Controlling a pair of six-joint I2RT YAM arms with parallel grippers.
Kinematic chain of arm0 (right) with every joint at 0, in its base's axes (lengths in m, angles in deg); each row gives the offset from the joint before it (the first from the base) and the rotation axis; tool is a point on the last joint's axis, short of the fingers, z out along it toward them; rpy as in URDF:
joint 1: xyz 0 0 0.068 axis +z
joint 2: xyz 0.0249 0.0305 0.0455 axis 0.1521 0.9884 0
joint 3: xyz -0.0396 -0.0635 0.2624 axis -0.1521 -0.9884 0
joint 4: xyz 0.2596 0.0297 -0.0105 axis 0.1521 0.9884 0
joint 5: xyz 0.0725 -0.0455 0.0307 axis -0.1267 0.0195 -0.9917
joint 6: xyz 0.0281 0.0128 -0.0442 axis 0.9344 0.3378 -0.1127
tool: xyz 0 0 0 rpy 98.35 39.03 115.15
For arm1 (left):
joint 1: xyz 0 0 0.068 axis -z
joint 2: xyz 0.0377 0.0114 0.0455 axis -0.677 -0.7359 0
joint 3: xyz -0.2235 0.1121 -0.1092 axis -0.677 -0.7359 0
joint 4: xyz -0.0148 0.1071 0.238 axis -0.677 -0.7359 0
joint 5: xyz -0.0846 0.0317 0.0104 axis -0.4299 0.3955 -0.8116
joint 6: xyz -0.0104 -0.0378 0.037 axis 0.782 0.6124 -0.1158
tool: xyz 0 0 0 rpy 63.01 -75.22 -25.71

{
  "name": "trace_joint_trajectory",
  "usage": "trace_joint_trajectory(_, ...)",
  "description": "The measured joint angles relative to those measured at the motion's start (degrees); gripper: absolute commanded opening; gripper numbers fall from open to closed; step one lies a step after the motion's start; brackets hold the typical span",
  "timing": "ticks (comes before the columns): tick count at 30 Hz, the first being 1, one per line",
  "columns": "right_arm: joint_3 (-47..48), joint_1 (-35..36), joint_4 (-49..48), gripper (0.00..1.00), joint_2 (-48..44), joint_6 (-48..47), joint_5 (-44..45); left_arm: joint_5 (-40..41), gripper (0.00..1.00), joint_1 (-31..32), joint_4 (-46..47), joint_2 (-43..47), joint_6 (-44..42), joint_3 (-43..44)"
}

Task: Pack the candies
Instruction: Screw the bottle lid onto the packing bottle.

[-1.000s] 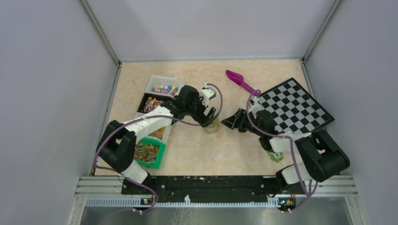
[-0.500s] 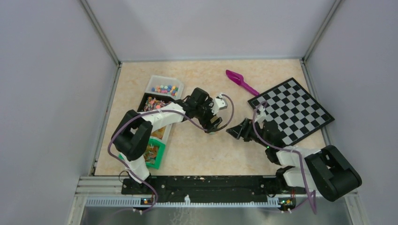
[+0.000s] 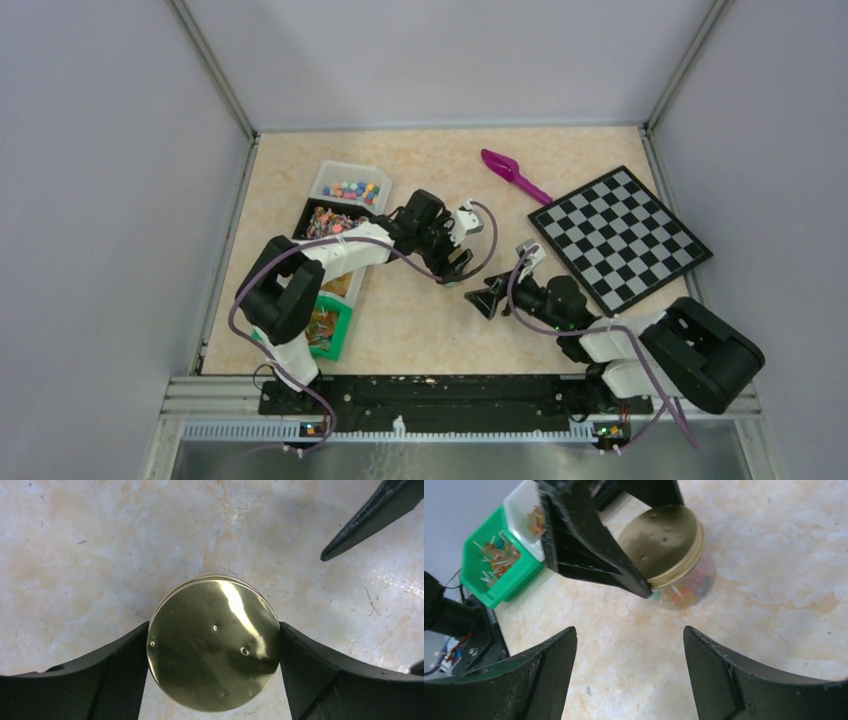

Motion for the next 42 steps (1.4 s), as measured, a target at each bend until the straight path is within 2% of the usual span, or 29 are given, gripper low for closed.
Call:
trace_joint_trajectory(4,-1.9,0.2,-11.9,0.76,9.0,-0.6,1.4,0.7,0.80,0.0,2.4,1.7,2.5,-2.7)
trace_joint_trajectory(8,-3.5,0.3,-22.8,0.65,21.0,1.4,2.6,1.7,0.79,0.0,3.7,4.2,4.5,-6.0)
trace_joint_trajectory(11,-3.2,0.2,-25.3,0.57,26.5,6.6,2.7,2.7,0.79,0.1,4.4,5.8,5.6,-7.9)
trace_joint_trajectory(17,-0.3,0.2,-28.6,0.50,31.4,15.4,3.2,5.3,0.79,0.3,4.2,6.8,8.5,-8.7)
trace_joint_trajectory(19,1.4,0.3,-29.0,0.44,32.9,18.8,3.1,6.1,0.78,0.3,4.0,7.0,9.9,-8.7)
trace_joint_trajectory(21,3.2,0.8,-29.5,0.33,34.7,22.6,3.0,6.9,0.78,0.3,3.9,7.0,11.5,-8.6)
trace_joint_trajectory(24,6.1,3.2,-30.8,0.27,39.1,30.5,2.6,8.4,0.77,0.4,3.1,6.9,14.5,-8.0)
trace_joint_trajectory(27,6.6,5.7,-31.6,0.28,43.5,37.8,3.1,10.0,0.77,0.4,2.2,6.6,18.0,-7.2)
trace_joint_trajectory(33,6.3,9.6,-33.5,0.33,45.2,48.5,10.7,11.9,0.75,0.5,1.3,5.2,24.0,-5.3)
trace_joint_trajectory(37,10.5,13.4,-33.0,0.33,47.4,51.8,12.2,13.7,0.78,1.1,1.2,5.0,26.4,-5.0)
trace_joint_trajectory(42,11.3,12.8,-32.4,0.31,47.5,53.1,17.6,16.0,0.82,2.3,1.2,5.0,27.3,-5.0)
